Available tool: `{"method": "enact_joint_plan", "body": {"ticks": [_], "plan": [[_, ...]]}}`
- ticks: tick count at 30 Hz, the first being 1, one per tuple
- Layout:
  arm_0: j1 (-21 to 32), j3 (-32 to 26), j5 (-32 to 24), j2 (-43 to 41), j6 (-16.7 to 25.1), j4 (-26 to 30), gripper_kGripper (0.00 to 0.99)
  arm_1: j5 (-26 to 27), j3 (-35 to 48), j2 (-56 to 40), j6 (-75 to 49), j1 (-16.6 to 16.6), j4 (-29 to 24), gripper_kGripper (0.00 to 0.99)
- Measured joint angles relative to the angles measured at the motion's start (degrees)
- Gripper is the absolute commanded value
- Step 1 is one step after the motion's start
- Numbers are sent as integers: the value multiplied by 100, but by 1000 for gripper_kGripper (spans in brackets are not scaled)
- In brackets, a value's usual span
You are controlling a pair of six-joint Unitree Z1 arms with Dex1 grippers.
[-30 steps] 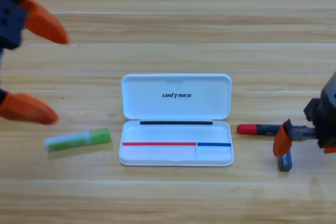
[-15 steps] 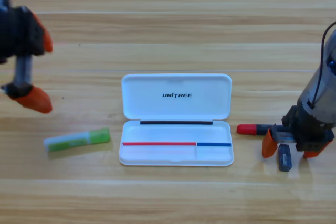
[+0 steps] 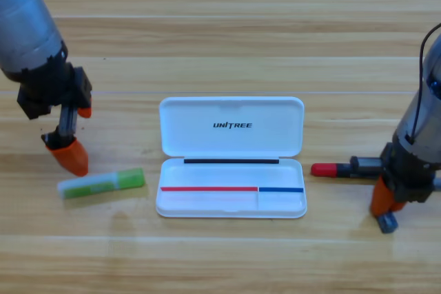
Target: Clean up eraser and pencils
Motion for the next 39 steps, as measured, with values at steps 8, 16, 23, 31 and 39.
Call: {"method": "enact_joint_plan", "body": {"ticks": [8, 16, 23, 31, 39], "plan": [[183, 61, -120, 158, 132, -57, 990, 19, -959, 18, -1527, 50, 1347, 0], [306, 95, -206, 398, 264, -432, 990, 116, -2284, 20, -5486, 504, 2816, 0], [361, 409, -206, 716, 280, -1011, 989, 315, -2680, 320, -6666, 882, 2917, 0], [375, 915, -204, 741, 306, -1547, 989, 315, -3193, 895, -7279, 1153, 2917, 0], [387, 1160, -172, 744, 306, -1792, 989, 309, -4003, 1310, -7374, 1217, 2917, 0]]}}
